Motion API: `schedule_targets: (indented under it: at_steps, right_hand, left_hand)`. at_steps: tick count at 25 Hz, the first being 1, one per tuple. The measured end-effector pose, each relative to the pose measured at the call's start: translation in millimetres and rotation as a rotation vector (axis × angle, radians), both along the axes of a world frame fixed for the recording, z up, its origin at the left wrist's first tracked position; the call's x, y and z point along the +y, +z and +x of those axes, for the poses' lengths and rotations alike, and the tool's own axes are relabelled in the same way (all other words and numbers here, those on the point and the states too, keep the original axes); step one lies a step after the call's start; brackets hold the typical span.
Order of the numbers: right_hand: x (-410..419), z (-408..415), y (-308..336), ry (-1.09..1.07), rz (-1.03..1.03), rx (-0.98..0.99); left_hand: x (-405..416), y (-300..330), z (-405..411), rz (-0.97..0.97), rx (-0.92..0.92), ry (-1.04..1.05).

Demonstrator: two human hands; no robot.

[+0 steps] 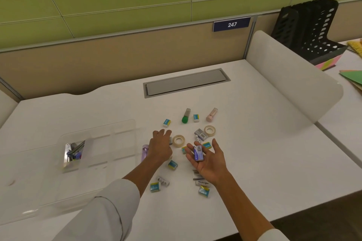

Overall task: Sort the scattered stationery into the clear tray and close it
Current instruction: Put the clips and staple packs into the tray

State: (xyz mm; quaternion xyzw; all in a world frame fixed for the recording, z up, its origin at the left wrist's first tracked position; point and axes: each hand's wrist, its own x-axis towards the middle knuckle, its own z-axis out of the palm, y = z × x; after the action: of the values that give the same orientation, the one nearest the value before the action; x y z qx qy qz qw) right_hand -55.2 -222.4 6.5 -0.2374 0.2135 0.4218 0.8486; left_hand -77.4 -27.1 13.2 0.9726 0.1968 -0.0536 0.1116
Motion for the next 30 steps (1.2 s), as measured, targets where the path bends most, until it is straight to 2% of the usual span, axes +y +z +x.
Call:
schedule_targets:
  at_steps: [3,7,11,14,20,22,24,26,28,30]
  right_hand:
    - [-4.6,6.6,-2.6,-0.006,0.001,0.011]
    - [-6.3,15.4,-6.7,-0.017,0.013,0.026]
    - [-2.4,25.1,-7.0,0.0,0.021,0.004]
    - [7.2,34.7,-2.9,0.02,0.019,-0.011]
    - [19.5,38.3,6.2,0.004,0.01,-0.029]
    - [18.3,38.0,6.1,-0.006,-0.018,-0.033]
    - [14.8,38.0,6.1,-0.015,-0.038,-0.036]
    - [7.8,37.7,5.0,-0.046,-0.049,-0.028]
    - [-2.0,37.1,0.6,-0.089,-0.052,-0.009]
    - [-12.6,36.2,-3.4,-0.114,-0.067,0.014]
  left_hand:
    - [1.5,-10.3,12.2,0.083,0.117,-0.049]
    - [8.1,-13.8,22.0,0.08,0.085,-0.059]
    - [17.3,0.7,25.9,-0.101,-0.183,-0.082]
    - [13.3,20.0,31.9,-0.26,-0.318,-0.28]
    - [-32.2,33.9,32.1,-0.434,-0.196,-0.569]
    - [-39.7,32.9,30.1,-0.436,-0.232,-0.631]
    - [-42.0,31.9,33.2,-0.455,-0.363,-0.593]
    - [-40.9,28.2,42.3,-0.511,-0.469,-0.419]
    - [-37.7,20.0,54.3,-0.522,-0.441,-0.234]
    - [-37.4,8.2,64.6,-0.445,-0.319,-0.169]
